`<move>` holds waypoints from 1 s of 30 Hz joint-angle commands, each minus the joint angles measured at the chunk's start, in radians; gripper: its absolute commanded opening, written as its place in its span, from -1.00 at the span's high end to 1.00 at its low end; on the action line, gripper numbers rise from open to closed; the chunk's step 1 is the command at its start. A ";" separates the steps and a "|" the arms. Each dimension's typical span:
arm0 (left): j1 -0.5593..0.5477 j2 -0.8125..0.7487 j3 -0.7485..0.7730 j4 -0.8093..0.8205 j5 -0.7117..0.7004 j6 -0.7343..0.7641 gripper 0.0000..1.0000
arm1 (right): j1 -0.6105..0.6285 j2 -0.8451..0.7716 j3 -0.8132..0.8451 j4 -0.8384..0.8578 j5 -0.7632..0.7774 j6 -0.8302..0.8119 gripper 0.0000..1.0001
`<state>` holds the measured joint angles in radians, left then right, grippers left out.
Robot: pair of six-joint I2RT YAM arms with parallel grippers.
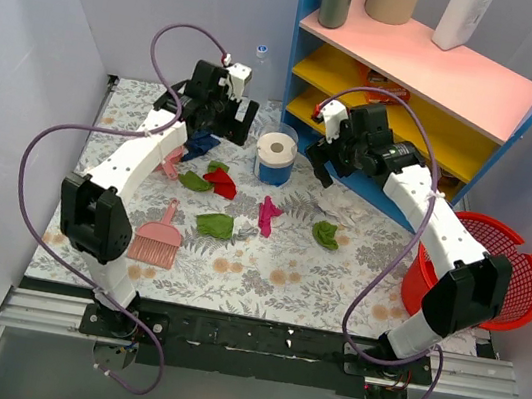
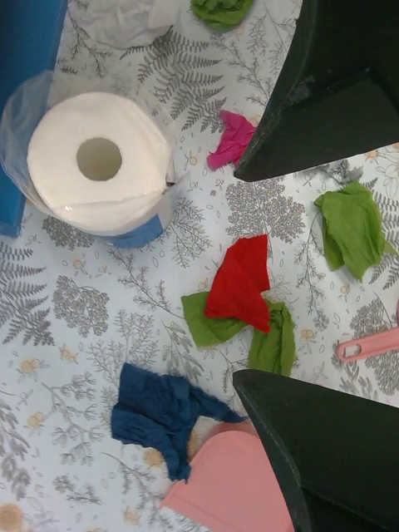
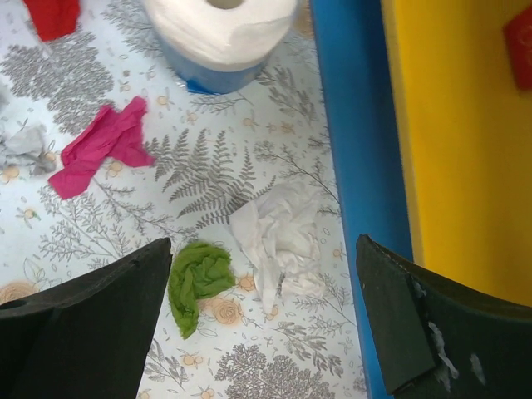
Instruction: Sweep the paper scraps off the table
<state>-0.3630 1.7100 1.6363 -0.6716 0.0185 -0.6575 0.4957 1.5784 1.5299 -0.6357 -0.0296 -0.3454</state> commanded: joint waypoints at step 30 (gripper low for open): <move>0.171 -0.159 -0.524 -0.298 -0.006 0.272 -0.72 | 0.018 0.066 -0.001 -0.094 -0.239 -0.190 -0.86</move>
<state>-0.1955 1.5604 1.1393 -0.9932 0.0608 -0.4042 0.5072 1.6691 1.5356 -0.7357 -0.2436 -0.5217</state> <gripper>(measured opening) 0.864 0.935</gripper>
